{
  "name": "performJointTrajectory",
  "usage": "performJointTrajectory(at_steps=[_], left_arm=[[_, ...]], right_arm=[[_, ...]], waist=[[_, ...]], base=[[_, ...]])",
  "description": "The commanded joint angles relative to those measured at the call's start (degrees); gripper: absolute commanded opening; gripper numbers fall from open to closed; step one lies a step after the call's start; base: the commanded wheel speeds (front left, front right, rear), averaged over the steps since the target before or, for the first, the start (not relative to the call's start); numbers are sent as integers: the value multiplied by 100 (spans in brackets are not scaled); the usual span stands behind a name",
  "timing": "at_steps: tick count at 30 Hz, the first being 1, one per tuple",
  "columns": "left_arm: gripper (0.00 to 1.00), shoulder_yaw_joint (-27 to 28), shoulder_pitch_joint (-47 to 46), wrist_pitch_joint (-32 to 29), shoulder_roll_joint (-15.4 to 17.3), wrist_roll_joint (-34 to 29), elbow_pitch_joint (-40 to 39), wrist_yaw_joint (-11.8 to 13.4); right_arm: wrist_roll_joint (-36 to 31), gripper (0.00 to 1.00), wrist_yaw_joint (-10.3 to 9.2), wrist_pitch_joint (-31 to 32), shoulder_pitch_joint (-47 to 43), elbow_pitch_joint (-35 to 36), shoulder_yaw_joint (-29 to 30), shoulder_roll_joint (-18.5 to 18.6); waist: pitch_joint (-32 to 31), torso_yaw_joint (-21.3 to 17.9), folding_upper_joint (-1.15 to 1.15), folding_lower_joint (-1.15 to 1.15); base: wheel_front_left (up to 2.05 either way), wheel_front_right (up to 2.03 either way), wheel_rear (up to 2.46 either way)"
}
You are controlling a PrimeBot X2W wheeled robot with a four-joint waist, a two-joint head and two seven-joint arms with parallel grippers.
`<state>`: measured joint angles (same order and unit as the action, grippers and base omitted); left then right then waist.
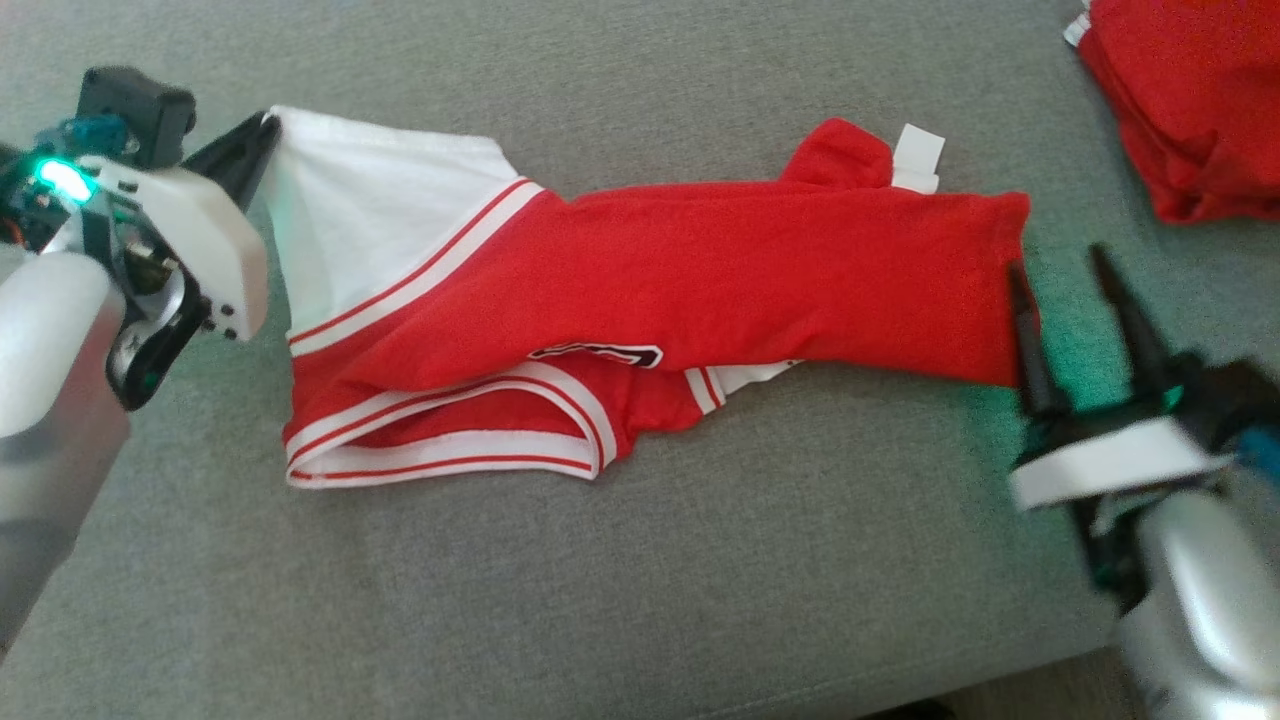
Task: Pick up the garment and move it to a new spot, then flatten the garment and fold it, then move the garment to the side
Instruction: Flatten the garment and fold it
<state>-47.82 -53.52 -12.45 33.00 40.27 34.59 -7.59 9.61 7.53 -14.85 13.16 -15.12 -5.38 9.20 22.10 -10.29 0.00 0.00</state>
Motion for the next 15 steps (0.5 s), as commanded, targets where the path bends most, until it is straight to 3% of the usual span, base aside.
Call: performJointTrajectory(at_steps=[1,6,15], left_arm=[[0,147,-330,100,285,-37,-148,11],[0,-51,-428,172,281,9,-177,10],[0,-304,-594,245,287,54,-255,10]], right_arm=[[277,100,-4,36,369,-291,-144,367],[816,100,-4,379,1135,-1156,-570,933],[1354,100,-4,554,1740,-2120,-1280,1236]], waist=[[-2,53,0,0],[37,141,0,0],[115,252,0,0]], base=[[0,0,0],[0,0,0],[0,0,0]])
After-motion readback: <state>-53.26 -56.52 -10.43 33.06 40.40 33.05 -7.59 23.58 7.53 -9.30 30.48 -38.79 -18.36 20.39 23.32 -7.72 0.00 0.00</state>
